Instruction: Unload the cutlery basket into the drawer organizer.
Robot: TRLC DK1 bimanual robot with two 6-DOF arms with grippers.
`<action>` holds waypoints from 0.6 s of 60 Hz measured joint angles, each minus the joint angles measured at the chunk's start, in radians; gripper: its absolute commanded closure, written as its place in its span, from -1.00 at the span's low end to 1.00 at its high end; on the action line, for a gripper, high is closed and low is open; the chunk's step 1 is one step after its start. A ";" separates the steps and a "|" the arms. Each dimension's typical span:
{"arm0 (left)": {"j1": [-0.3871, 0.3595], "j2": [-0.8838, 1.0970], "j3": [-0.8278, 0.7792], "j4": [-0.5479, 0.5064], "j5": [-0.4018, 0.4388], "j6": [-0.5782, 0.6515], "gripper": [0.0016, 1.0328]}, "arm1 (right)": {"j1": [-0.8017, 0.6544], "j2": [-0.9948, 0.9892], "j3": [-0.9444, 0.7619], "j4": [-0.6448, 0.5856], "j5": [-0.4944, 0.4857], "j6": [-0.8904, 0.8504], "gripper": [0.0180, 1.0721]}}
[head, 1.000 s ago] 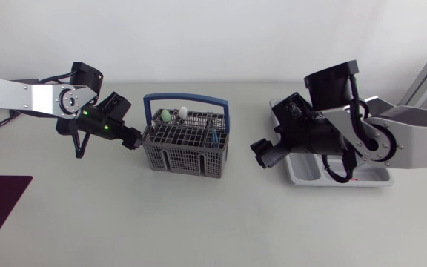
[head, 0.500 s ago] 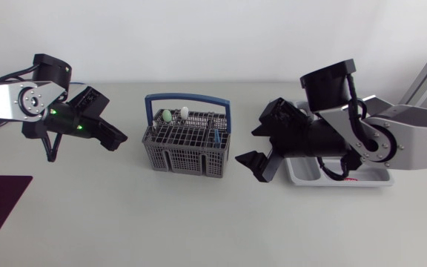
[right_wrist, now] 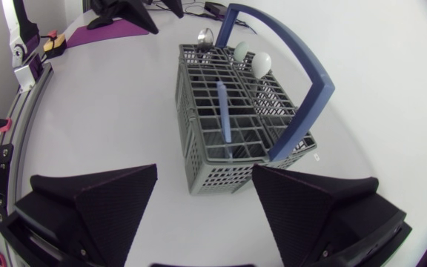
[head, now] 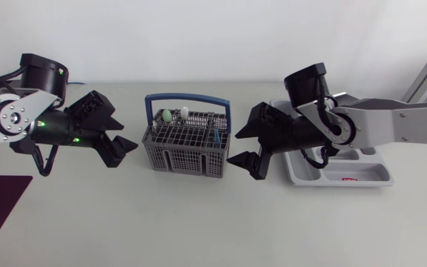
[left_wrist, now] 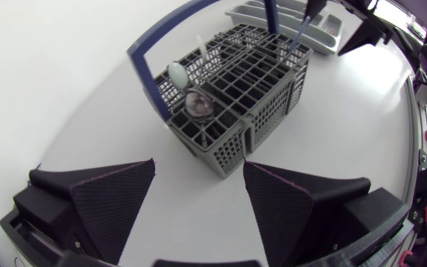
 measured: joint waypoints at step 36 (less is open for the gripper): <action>-0.173 -0.120 -0.070 0.000 0.123 0.145 -0.90 | 0.022 0.093 0.130 0.014 -0.017 -0.067 0.05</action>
